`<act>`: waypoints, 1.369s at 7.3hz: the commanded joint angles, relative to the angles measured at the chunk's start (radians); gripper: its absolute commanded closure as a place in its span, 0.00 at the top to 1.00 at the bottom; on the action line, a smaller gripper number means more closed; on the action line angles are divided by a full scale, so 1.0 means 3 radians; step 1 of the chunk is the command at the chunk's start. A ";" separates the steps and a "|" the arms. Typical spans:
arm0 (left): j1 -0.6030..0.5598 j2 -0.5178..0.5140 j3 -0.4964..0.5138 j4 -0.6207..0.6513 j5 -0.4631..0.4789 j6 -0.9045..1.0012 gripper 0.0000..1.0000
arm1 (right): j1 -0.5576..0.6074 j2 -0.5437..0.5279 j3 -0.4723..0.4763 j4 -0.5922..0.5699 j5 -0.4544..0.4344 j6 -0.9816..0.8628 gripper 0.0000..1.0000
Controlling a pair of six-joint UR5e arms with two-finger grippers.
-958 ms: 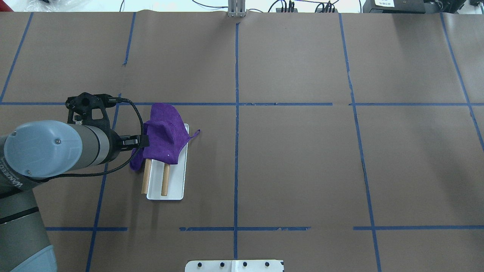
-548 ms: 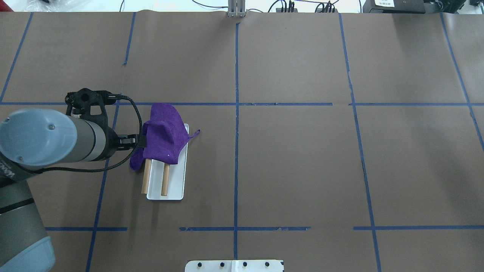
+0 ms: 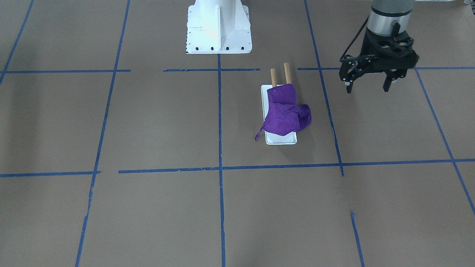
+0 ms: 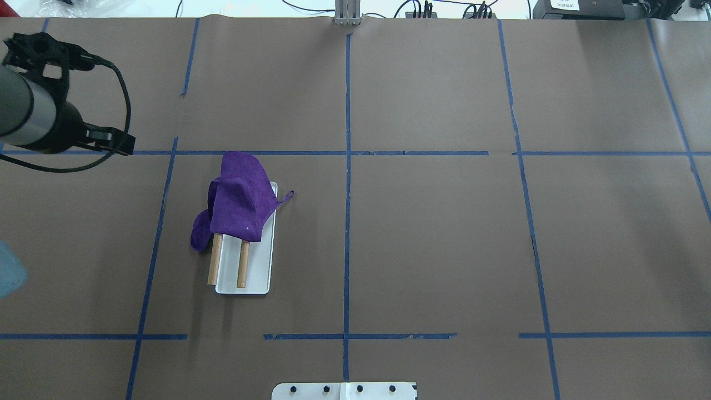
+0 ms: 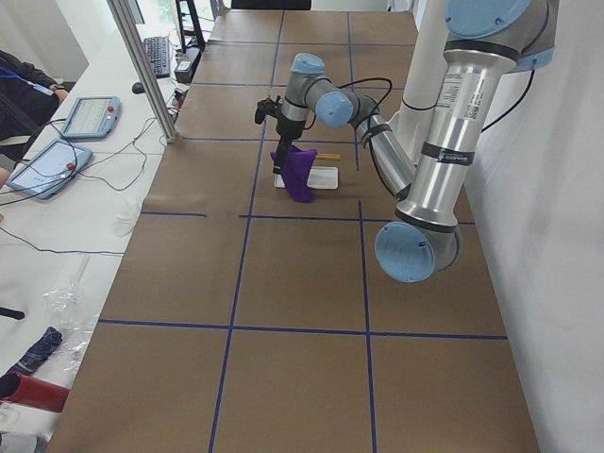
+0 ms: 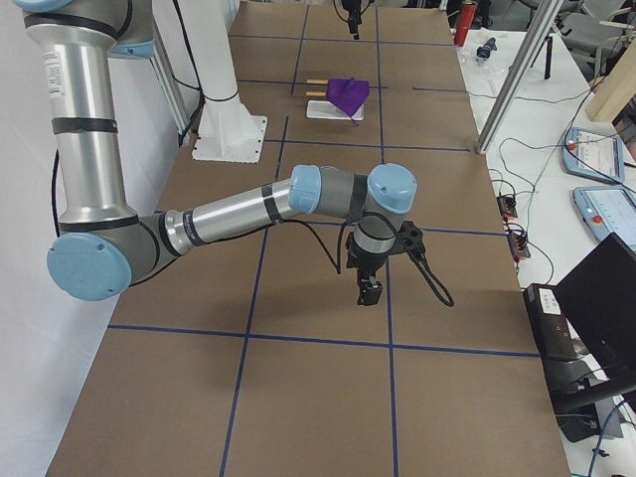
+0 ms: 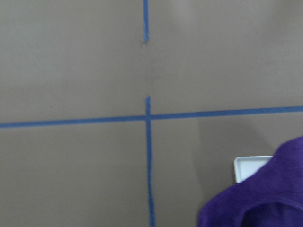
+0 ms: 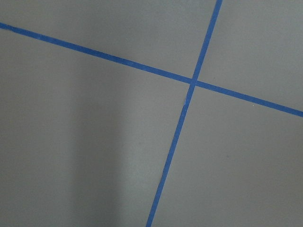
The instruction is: Hang towel on rack
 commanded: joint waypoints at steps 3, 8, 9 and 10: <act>-0.1555 0.0247 0.0849 0.0031 -0.0903 0.2186 1.00 | 0.0262 -0.0049 -0.0256 0.0009 0.0122 -0.0047 1.00; -0.2260 0.0512 0.1799 -0.0025 -0.1226 0.3061 1.00 | 0.0329 -0.0187 -0.1070 0.1016 0.0428 0.0105 1.00; -0.2265 0.0529 0.1799 -0.0025 -0.1241 0.3061 1.00 | 0.0329 -0.0182 -0.1040 0.1016 0.0434 0.0268 1.00; -0.2265 0.0529 0.1799 -0.0025 -0.1241 0.3061 1.00 | 0.0329 -0.0177 -0.1014 0.1122 0.0454 0.0497 1.00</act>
